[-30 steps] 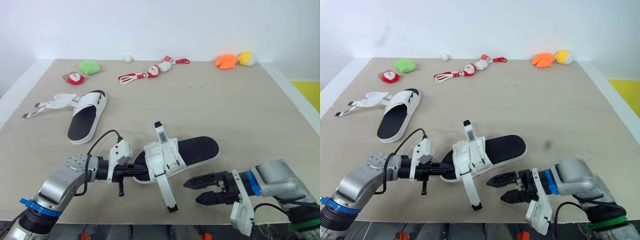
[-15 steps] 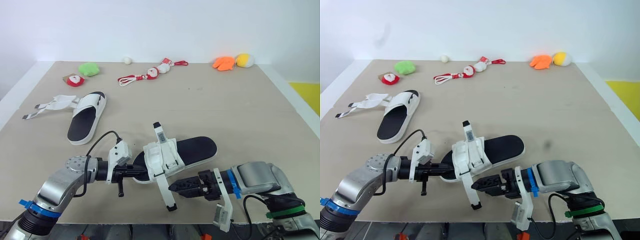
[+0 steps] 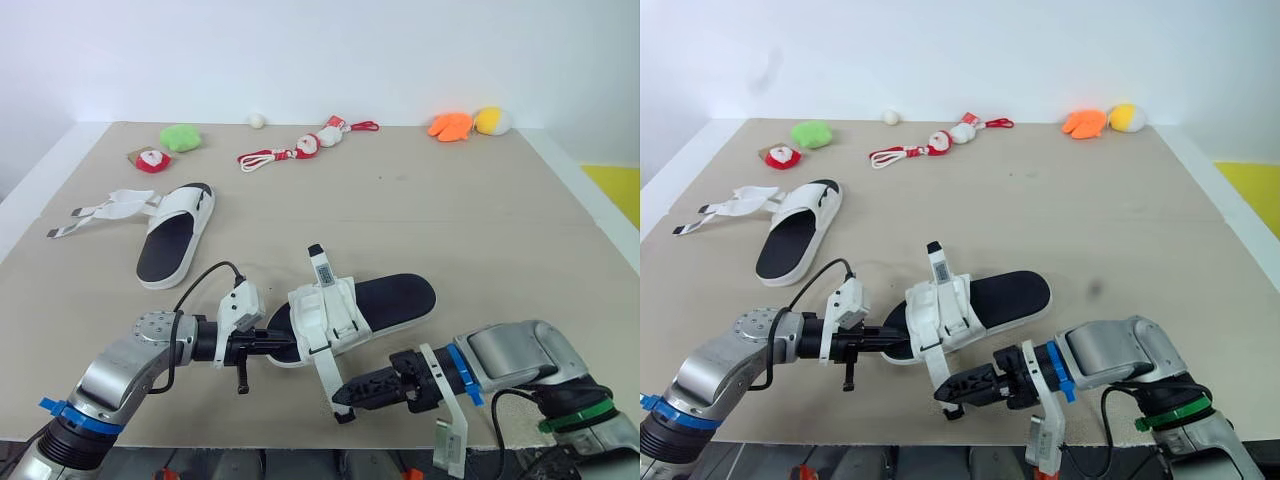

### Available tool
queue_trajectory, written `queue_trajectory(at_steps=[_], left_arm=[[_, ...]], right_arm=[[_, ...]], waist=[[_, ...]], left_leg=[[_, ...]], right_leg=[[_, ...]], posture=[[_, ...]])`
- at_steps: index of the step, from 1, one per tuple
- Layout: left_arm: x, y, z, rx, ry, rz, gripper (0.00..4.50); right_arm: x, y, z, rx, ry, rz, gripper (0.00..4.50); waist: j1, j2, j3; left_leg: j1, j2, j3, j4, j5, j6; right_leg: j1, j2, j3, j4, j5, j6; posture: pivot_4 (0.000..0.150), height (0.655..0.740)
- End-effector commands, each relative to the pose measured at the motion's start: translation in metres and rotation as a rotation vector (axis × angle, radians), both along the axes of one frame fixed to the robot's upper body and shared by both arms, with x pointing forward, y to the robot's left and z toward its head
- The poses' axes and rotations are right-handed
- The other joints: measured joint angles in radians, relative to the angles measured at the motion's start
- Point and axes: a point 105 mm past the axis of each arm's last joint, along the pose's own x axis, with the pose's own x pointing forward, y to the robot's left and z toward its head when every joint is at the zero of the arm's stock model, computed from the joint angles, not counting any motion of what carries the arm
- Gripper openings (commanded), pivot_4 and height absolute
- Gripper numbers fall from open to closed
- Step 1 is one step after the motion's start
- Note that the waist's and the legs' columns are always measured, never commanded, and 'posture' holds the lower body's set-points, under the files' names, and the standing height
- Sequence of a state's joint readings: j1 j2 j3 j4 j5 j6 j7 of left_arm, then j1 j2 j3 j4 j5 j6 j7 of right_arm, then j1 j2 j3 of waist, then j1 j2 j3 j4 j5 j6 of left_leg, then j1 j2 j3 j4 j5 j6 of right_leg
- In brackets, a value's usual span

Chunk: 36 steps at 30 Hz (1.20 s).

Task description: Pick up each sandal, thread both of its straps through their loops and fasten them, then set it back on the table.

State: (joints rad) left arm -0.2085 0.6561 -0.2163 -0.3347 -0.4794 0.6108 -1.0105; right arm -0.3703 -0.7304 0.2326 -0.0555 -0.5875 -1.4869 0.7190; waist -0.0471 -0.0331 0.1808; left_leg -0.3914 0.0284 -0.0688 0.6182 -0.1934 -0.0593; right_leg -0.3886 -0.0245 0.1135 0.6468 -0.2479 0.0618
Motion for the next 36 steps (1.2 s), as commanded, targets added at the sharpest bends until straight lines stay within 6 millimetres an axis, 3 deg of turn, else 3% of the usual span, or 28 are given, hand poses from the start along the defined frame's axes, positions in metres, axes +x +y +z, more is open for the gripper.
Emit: queue_trajectory(at_steps=[1, 8, 10, 20, 24, 27, 32, 36], left_arm=[[-0.006, 0.002, -0.017, 0.051, 0.07, -0.001, 0.0], [-0.008, 0.002, -0.017, 0.05, 0.072, -0.001, 0.0], [-0.008, 0.002, -0.017, 0.05, 0.073, 0.0, 0.0], [-0.009, 0.002, -0.018, 0.053, 0.078, -0.002, 0.0], [-0.009, 0.003, -0.018, 0.055, 0.078, -0.003, 0.0], [-0.008, 0.003, -0.017, 0.057, 0.076, -0.004, 0.0], [-0.006, 0.005, -0.017, 0.064, 0.079, -0.014, 0.0], [-0.006, 0.005, -0.018, 0.069, 0.08, -0.021, 0.0]], right_arm=[[0.002, 0.004, 0.001, -0.006, -0.029, 0.011, 4.47], [-0.002, 0.01, -0.004, -0.024, -0.021, 0.039, 4.47], [-0.004, 0.011, -0.005, -0.035, -0.02, 0.048, 4.08], [-0.012, 0.01, -0.008, -0.053, 0.007, 0.085, 0.08], [-0.019, 0.007, 0.003, -0.011, 0.067, 0.107, 0.08], [-0.021, 0.008, 0.023, 0.063, 0.175, 0.106, 0.08], [-0.008, 0.02, 0.065, 0.129, 0.514, -0.055, 0.08], [0.006, 0.028, 0.087, 0.111, 0.802, -0.182, 0.08]], waist=[[0.0, 0.0, 0.0], [0.0, 0.0, 0.0], [0.0, 0.0, 0.0], [0.0, 0.0, 0.0], [0.0, 0.0, 0.0], [0.0, 0.001, 0.0], [0.0, 0.003, 0.001], [0.0, 0.003, 0.001]], left_leg=[[0.0, 0.0, 0.0, 0.0, 0.0, 0.0], [0.0, 0.0, 0.0, 0.0, 0.0, 0.0], [0.0, 0.0, 0.0, 0.0, 0.0, 0.0], [0.0, 0.0, 0.0, 0.0, 0.0, 0.0], [0.0, 0.0, 0.0, 0.0, 0.0, 0.0], [0.0, -0.001, 0.0, 0.0, 0.0, 0.0], [0.0, 0.0, 0.0, 0.0, 0.0, 0.001], [-0.001, 0.0, 0.0, 0.0, -0.001, 0.001]], right_leg=[[0.0, 0.0, 0.0, 0.0, 0.0, 0.0], [0.0, 0.0, 0.0, 0.0, 0.0, 0.0], [0.0, 0.0, 0.0, 0.0, 0.0, 0.0], [0.0, 0.0, 0.0, 0.0, 0.0, 0.0], [0.0, 0.0, 0.0, 0.0, 0.0, 0.0], [0.0, -0.001, 0.001, 0.0, 0.0, 0.0], [0.0, -0.001, 0.001, 0.001, -0.001, -0.001], [0.0, 0.0, 0.002, 0.001, -0.001, -0.001]], posture=[[0.15, 0.74], [0.15, 0.74], [0.15, 0.74], [0.15, 0.74], [0.15, 0.74], [0.15, 0.74], [0.15, 0.74], [0.15, 0.74]])
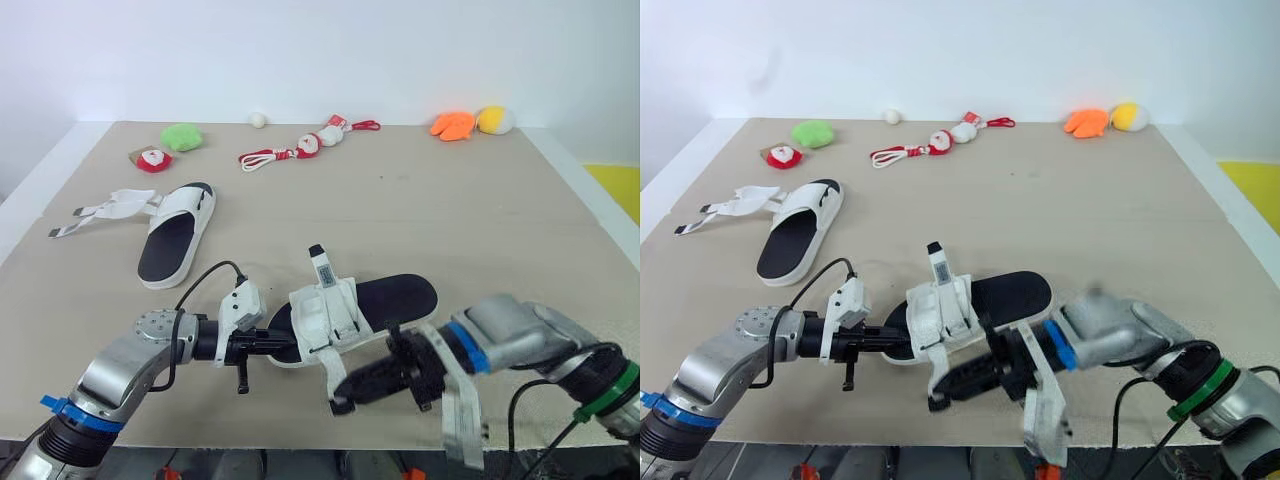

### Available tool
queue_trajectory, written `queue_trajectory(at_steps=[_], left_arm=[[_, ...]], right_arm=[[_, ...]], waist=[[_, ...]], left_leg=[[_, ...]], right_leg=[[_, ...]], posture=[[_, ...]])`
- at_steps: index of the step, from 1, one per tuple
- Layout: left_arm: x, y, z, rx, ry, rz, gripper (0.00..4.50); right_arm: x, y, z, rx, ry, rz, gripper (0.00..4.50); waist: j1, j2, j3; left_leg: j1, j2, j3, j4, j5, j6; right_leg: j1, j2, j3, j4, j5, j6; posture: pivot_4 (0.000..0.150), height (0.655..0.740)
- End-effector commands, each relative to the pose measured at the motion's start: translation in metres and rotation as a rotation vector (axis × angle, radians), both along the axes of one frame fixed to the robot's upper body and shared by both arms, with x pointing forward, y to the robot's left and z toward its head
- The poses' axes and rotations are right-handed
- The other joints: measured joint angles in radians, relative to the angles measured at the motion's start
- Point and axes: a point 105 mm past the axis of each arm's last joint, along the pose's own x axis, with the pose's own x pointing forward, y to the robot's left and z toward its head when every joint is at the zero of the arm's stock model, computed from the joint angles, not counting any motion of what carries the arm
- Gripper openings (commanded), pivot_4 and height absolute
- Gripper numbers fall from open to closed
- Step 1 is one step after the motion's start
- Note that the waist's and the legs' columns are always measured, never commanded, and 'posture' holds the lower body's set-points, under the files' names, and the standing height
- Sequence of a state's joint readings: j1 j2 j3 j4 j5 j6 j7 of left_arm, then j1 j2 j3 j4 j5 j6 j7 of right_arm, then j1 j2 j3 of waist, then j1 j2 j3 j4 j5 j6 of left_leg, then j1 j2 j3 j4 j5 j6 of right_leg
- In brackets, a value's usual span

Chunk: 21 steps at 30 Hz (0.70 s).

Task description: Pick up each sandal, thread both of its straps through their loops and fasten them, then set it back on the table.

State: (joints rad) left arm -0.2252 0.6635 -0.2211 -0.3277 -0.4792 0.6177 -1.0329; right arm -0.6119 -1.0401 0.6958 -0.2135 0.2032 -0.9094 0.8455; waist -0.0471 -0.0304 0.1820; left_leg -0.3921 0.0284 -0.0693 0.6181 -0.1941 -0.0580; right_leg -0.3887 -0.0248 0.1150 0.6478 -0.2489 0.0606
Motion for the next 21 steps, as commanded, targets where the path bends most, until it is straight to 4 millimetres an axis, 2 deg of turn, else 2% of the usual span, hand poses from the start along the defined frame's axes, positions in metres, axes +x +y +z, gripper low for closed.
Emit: queue_trajectory(at_steps=[1, 5, 12, 14, 16, 21], left_arm=[[-0.006, 0.005, -0.019, 0.064, 0.073, 0.0, 0.0], [-0.003, 0.006, -0.018, 0.069, 0.061, 0.003, 0.0], [0.002, 0.006, -0.017, 0.069, 0.041, 0.01, 0.0], [0.003, 0.006, -0.017, 0.069, 0.036, 0.012, 0.0], [0.003, 0.005, -0.017, 0.067, 0.034, 0.012, 0.0], [0.005, 0.004, -0.016, 0.064, 0.029, 0.012, 0.0]], right_arm=[[0.01, 0.009, 0.03, 0.01, 0.32, -0.086, 0.08], [0.035, 0.011, 0.046, -0.046, 0.672, -0.232, 0.08], [0.074, 0.034, 0.062, -0.034, 1.004, -0.473, 0.08], [0.076, 0.05, 0.064, -0.067, 1.021, -0.53, 0.08], [0.081, 0.058, 0.062, -0.085, 1.034, -0.607, 0.08], [0.106, 0.057, 0.057, -0.07, 1.065, -0.759, 0.08]], waist=[[0.0, 0.0, 0.0], [0.001, 0.0, 0.0], [0.001, 0.001, 0.0], [0.001, 0.001, 0.0], [0.001, 0.001, 0.0], [0.001, 0.001, 0.0]], left_leg=[[0.0, 0.0, 0.0, 0.0, 0.0, 0.0], [-0.001, 0.0, -0.001, 0.0, 0.0, 0.0], [-0.003, 0.001, -0.002, 0.0, 0.0, 0.0], [-0.004, 0.001, -0.002, 0.001, 0.0, 0.0], [-0.008, 0.001, -0.002, 0.001, 0.0, 0.001], [-0.013, 0.002, -0.002, 0.002, 0.0, 0.001]], right_leg=[[0.0, 0.0, 0.0, 0.0, 0.0, 0.0], [-0.001, 0.0, -0.002, 0.0, -0.001, -0.001], [-0.003, 0.001, -0.003, 0.0, 0.0, -0.001], [-0.005, 0.001, -0.004, 0.0, 0.0, 0.0], [-0.009, 0.001, -0.004, 0.001, 0.002, 0.001], [-0.015, 0.002, -0.004, 0.003, 0.004, 0.005]], posture=[[0.15, 0.74], [0.15, 0.74], [0.15, 0.74], [0.15, 0.74], [0.15, 0.74], [0.15, 0.74]])
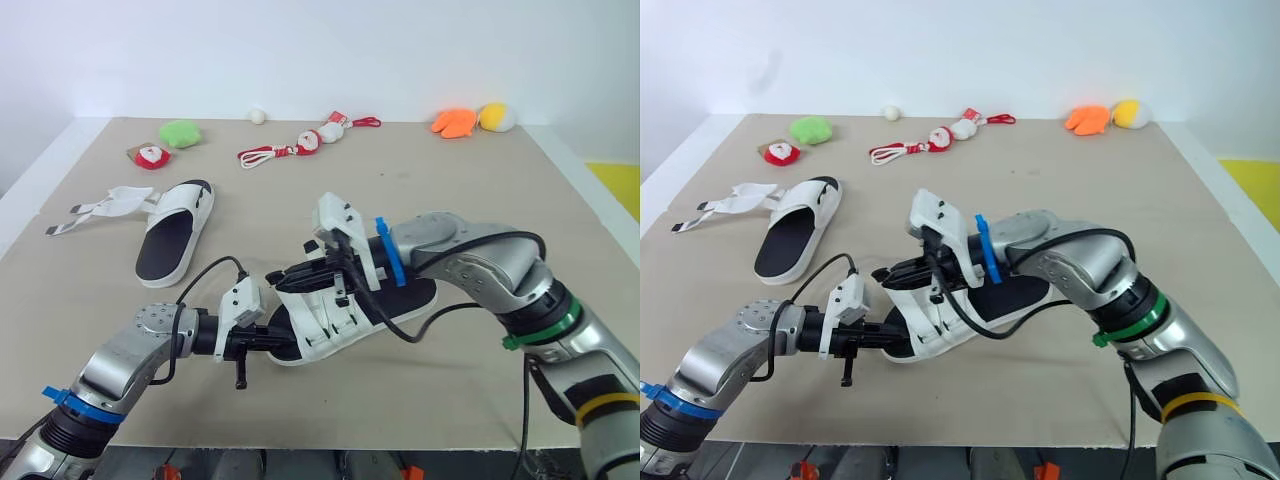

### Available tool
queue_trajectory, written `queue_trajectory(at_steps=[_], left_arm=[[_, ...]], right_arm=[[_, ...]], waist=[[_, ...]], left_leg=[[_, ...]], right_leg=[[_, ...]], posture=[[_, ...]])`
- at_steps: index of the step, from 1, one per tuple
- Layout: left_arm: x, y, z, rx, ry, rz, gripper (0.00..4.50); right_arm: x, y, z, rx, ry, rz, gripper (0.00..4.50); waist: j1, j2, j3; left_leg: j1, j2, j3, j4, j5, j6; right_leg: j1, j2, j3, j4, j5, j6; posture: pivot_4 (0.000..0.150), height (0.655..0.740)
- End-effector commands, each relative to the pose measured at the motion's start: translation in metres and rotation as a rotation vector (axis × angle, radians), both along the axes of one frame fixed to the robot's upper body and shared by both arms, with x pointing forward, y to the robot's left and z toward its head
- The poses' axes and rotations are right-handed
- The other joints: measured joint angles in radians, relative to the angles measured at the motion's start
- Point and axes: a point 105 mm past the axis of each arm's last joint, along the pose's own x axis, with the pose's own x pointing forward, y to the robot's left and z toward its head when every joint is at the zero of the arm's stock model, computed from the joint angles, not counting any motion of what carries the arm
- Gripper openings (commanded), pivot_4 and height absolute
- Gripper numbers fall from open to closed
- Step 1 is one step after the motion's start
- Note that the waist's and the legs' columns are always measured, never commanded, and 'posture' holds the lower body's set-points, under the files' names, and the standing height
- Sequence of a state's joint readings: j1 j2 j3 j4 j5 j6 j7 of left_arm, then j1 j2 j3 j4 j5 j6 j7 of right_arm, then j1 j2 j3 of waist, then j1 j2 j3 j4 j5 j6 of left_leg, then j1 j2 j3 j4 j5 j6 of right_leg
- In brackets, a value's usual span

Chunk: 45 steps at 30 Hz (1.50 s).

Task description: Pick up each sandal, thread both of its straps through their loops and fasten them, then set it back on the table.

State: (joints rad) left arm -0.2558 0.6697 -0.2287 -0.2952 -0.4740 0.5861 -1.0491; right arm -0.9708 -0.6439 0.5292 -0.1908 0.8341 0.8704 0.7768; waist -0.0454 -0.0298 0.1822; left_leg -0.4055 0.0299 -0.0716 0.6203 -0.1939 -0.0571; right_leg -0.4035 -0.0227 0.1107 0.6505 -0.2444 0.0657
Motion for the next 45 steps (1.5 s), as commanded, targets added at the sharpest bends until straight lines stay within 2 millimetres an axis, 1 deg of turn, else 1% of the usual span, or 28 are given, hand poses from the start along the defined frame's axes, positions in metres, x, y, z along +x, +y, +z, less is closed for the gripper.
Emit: queue_trajectory(at_steps=[1, 9, 21, 29, 37, 39, 42, 45], left_arm=[[-0.001, 0.002, -0.02, 0.06, 0.054, 0.025, 0.0], [-0.002, 0.001, -0.02, 0.057, 0.053, 0.023, 0.0], [-0.002, -0.002, -0.02, 0.045, 0.054, 0.024, 0.0], [-0.002, -0.002, -0.02, 0.044, 0.054, 0.025, 0.0], [-0.001, -0.002, -0.02, 0.044, 0.049, 0.024, 0.0], [-0.001, -0.002, -0.02, 0.044, 0.048, 0.023, 0.0], [-0.001, -0.002, -0.02, 0.045, 0.048, 0.022, 0.0], [-0.001, -0.002, -0.02, 0.045, 0.048, 0.022, 0.0]], right_arm=[[0.022, -0.008, 0.026, 0.019, -0.083, -0.116, 0.08], [0.038, -0.015, 0.018, -0.049, -0.067, -0.178, 0.08], [0.042, -0.012, 0.006, -0.079, -0.054, -0.19, 0.08], [0.052, -0.017, -0.003, -0.13, -0.079, -0.248, 0.08], [0.053, -0.02, -0.017, -0.2, -0.136, -0.251, 0.08], [0.052, -0.018, -0.017, -0.199, -0.146, -0.241, 0.08], [0.05, -0.012, -0.012, -0.171, -0.159, -0.223, 0.08], [0.051, -0.011, -0.012, -0.168, -0.169, -0.223, 0.08]], waist=[[0.0, 0.0, 0.0], [-0.002, 0.0, 0.0], [-0.002, 0.0, 0.0], [-0.003, 0.0, 0.0], [-0.004, 0.0, 0.0], [-0.004, 0.0, 0.0], [-0.004, 0.0, 0.0], [-0.004, 0.0, 0.0]], left_leg=[[0.0, 0.0, 0.0, 0.0, 0.0, 0.0], [-0.001, 0.0, 0.0, 0.001, 0.001, 0.001], [-0.001, 0.0, 0.0, 0.002, 0.001, 0.001], [-0.001, 0.0, 0.0, 0.002, 0.001, 0.001], [-0.001, 0.0, 0.0, 0.002, 0.001, 0.002], [-0.001, 0.0, 0.0, 0.002, 0.001, 0.002], [-0.001, 0.0, 0.0, 0.002, 0.001, 0.002], [-0.001, 0.0, 0.0, 0.002, 0.001, 0.002]], right_leg=[[0.0, 0.0, 0.0, 0.0, 0.0, 0.0], [-0.001, 0.0, 0.0, 0.0, 0.0, 0.0], [-0.001, 0.0, 0.0, 0.0, 0.0, 0.0], [-0.001, 0.0, 0.0, 0.0, 0.0, 0.0], [-0.001, 0.001, 0.0, 0.0, 0.0, 0.0], [-0.001, 0.0, 0.0, 0.0, 0.0, 0.0], [-0.001, 0.0, 0.0, 0.0, 0.0, 0.0], [-0.001, 0.001, 0.0, 0.0, 0.0, 0.0]], posture=[[0.15, 0.74], [0.15, 0.74], [0.15, 0.74], [0.15, 0.74], [0.15, 0.74], [0.15, 0.74], [0.15, 0.74], [0.15, 0.74]])
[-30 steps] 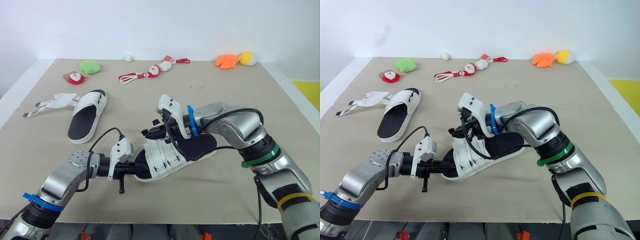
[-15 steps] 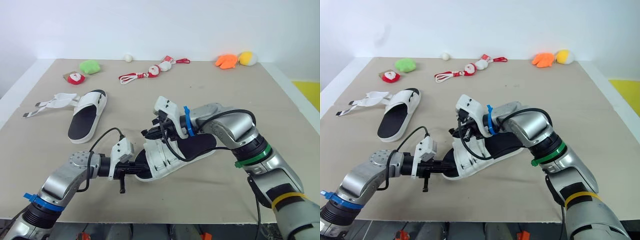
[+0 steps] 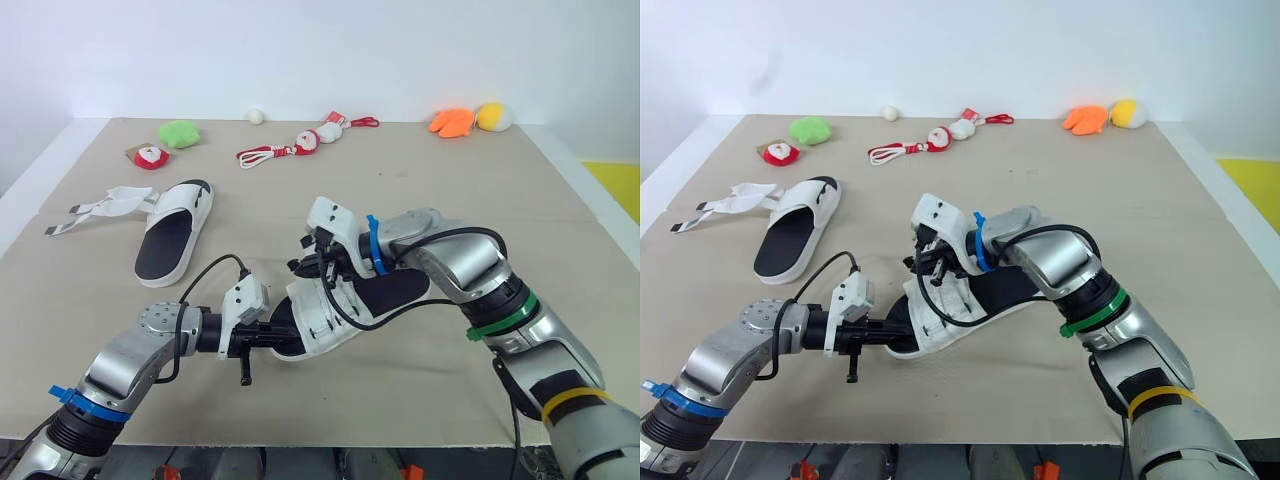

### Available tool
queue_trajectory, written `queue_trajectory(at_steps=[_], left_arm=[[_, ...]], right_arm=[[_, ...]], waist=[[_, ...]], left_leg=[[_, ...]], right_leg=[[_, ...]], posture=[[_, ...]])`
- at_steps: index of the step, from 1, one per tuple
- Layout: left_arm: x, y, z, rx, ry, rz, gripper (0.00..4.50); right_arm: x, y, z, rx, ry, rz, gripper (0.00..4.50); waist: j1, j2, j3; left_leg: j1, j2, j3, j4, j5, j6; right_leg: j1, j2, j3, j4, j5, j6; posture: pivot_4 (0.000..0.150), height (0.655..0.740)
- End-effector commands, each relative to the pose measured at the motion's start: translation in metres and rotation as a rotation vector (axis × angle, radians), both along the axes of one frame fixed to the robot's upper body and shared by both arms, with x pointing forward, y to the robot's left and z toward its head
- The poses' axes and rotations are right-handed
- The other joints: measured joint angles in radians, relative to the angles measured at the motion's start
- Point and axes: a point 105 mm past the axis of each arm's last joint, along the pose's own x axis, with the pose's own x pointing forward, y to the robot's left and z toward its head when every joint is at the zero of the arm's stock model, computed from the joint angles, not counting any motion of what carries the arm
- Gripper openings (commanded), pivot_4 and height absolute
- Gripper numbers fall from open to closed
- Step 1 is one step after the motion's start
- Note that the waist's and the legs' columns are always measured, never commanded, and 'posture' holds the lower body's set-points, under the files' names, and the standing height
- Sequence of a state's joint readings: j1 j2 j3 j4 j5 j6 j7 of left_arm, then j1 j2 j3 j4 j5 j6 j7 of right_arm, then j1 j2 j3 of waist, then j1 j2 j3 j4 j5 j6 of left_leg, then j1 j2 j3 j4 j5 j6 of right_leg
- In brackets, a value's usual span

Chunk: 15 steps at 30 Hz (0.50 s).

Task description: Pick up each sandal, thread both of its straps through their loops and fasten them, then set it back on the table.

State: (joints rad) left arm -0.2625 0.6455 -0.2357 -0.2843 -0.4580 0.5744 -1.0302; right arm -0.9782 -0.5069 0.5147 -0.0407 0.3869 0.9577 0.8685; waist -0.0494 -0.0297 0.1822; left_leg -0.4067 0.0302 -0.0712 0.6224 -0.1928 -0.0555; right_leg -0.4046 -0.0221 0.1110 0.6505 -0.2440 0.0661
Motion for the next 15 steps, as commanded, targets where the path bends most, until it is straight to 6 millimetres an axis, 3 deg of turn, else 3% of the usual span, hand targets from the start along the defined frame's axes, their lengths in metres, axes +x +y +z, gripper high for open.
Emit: queue_trajectory(at_steps=[1, 15], left_arm=[[-0.004, 0.002, -0.019, 0.053, 0.064, 0.008, 0.0], [-0.004, 0.002, -0.019, 0.053, 0.063, 0.005, 0.0]], right_arm=[[0.005, 0.0, 0.016, 0.028, -0.096, -0.004, 0.08], [0.012, -0.006, -0.002, -0.13, -0.277, 0.043, 0.08]], waist=[[0.0, 0.0, 0.0], [-0.001, 0.0, 0.0]], left_leg=[[0.0, 0.0, 0.0, 0.0, 0.0, 0.0], [0.0, 0.0, 0.0, 0.0, 0.001, 0.001]], right_leg=[[0.0, 0.0, 0.0, 0.0, 0.0, 0.0], [0.0, 0.0, 0.0, 0.0, 0.001, 0.001]], posture=[[0.15, 0.74], [0.15, 0.74]])
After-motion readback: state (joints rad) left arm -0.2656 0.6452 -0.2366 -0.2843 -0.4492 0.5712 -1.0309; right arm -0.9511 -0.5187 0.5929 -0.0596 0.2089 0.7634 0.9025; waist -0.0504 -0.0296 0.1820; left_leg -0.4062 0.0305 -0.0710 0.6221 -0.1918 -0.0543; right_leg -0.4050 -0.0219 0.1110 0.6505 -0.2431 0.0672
